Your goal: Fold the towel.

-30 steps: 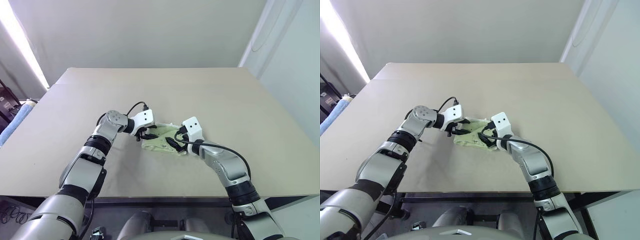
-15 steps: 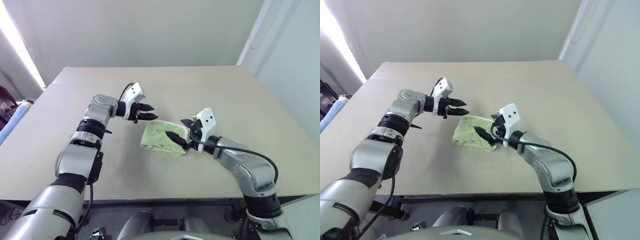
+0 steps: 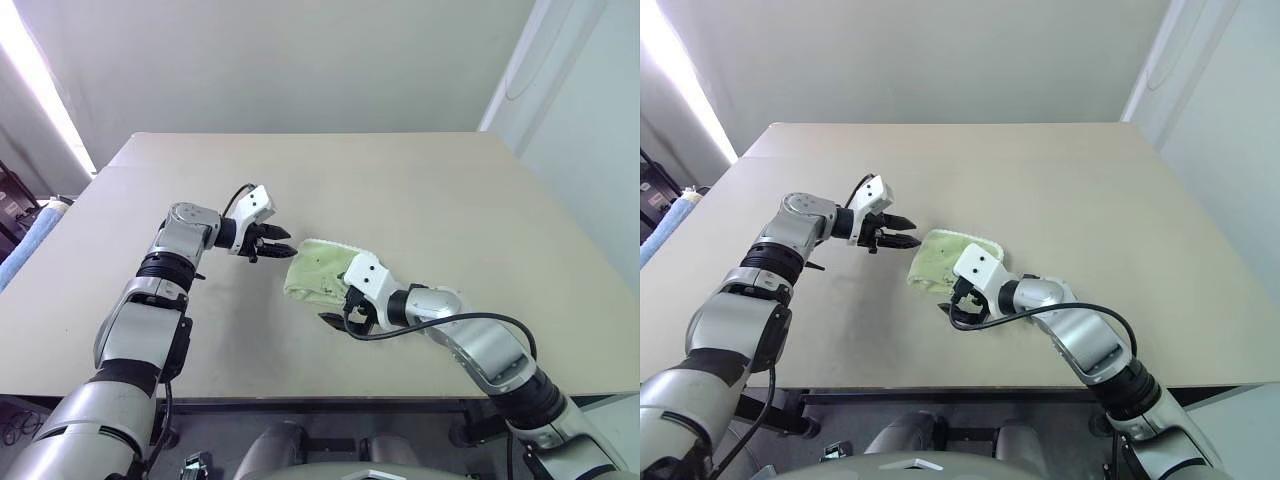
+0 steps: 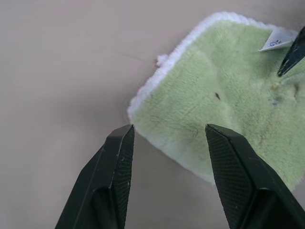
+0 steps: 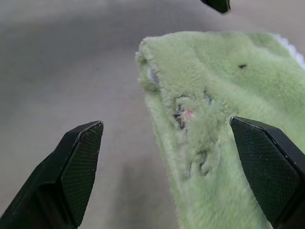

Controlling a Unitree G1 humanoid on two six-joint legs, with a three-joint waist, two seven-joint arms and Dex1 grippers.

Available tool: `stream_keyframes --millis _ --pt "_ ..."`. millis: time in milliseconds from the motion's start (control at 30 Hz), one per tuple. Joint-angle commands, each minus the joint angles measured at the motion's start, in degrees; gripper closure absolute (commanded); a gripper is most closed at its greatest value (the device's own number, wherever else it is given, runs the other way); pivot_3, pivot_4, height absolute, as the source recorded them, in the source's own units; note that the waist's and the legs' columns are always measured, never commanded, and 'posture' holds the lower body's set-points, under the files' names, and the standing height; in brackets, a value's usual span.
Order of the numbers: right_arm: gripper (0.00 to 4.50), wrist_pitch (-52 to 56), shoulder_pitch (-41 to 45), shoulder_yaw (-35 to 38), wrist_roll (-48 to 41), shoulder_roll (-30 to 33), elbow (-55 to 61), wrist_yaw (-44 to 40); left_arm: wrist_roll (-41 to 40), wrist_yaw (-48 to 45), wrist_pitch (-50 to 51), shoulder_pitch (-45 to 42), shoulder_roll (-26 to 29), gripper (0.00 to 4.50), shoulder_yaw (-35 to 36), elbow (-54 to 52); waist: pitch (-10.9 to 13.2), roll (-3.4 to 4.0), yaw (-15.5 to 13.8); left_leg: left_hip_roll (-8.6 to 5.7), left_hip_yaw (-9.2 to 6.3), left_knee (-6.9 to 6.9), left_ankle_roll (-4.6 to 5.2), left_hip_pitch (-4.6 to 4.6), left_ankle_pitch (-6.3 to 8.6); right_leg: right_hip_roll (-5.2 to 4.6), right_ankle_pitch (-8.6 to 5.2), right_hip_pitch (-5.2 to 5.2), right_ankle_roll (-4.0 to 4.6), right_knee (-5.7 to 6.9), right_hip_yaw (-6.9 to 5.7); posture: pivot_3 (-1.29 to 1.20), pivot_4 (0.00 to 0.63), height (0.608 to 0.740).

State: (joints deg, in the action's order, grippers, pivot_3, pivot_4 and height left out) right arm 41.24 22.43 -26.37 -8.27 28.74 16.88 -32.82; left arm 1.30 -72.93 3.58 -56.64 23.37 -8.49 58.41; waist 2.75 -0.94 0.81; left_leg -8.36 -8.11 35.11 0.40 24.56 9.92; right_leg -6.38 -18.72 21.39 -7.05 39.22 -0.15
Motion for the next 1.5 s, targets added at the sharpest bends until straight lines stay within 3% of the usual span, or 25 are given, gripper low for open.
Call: stream_keyframes --millis 33,333,633,1067,1500 --pt "0.00 -3.1 2.5 -0.1 4.6 -0.4 -2.7 1.5 0.2 0.5 -1.2 -0.2 0.0 2.00 -0.2 -3.3 0.0 0.00 0.0 0.00 0.00 0.00 0.00 -0.01 0.00 0.00 0.00 -0.01 0.00 0.00 0.00 0.00 0.000 0.706" --pt "0.00 -5.1 1.7 -5.3 10.7 1.2 -0.3 -3.7 0.8 2.9 -2.2 -1.0 -0.8 2.00 -0.5 -2.3 0.0 0.00 0.1 0.00 -0.01 0.00 0.00 -0.01 0.00 0.03 0.00 0.00 -0.01 0.01 0.00 0.00 0.000 0.706" --pt "0.00 -9.1 4.2 -5.2 19.3 -2.7 -9.7 2.2 1.9 4.2 -3.7 -1.2 -1.5 2.00 -1.4 -1.2 0.0 0.00 0.0 0.01 -0.01 0.02 0.00 -0.03 0.00 0.06 0.01 -0.01 0.00 0.04 0.00 0.00 0.000 0.706" --pt "0.00 -11.8 3.2 -7.1 25.0 -0.8 -7.4 -2.4 2.5 5.2 -4.9 -1.4 -1.4 2.00 -1.7 -0.2 0.0 0.00 0.0 0.00 -0.01 0.03 0.00 -0.04 0.00 0.08 0.01 -0.01 -0.01 0.06 0.00 0.00 0.000 0.706" --pt "0.00 -15.6 5.3 -6.3 31.9 -7.5 -15.3 4.7 1.8 5.7 -3.7 -2.2 -2.0 2.00 -0.4 0.2 0.0 0.00 0.2 0.04 -0.18 0.04 -0.03 -0.16 -0.02 0.40 0.07 -0.01 0.10 0.13 0.07 0.00 0.000 0.706"
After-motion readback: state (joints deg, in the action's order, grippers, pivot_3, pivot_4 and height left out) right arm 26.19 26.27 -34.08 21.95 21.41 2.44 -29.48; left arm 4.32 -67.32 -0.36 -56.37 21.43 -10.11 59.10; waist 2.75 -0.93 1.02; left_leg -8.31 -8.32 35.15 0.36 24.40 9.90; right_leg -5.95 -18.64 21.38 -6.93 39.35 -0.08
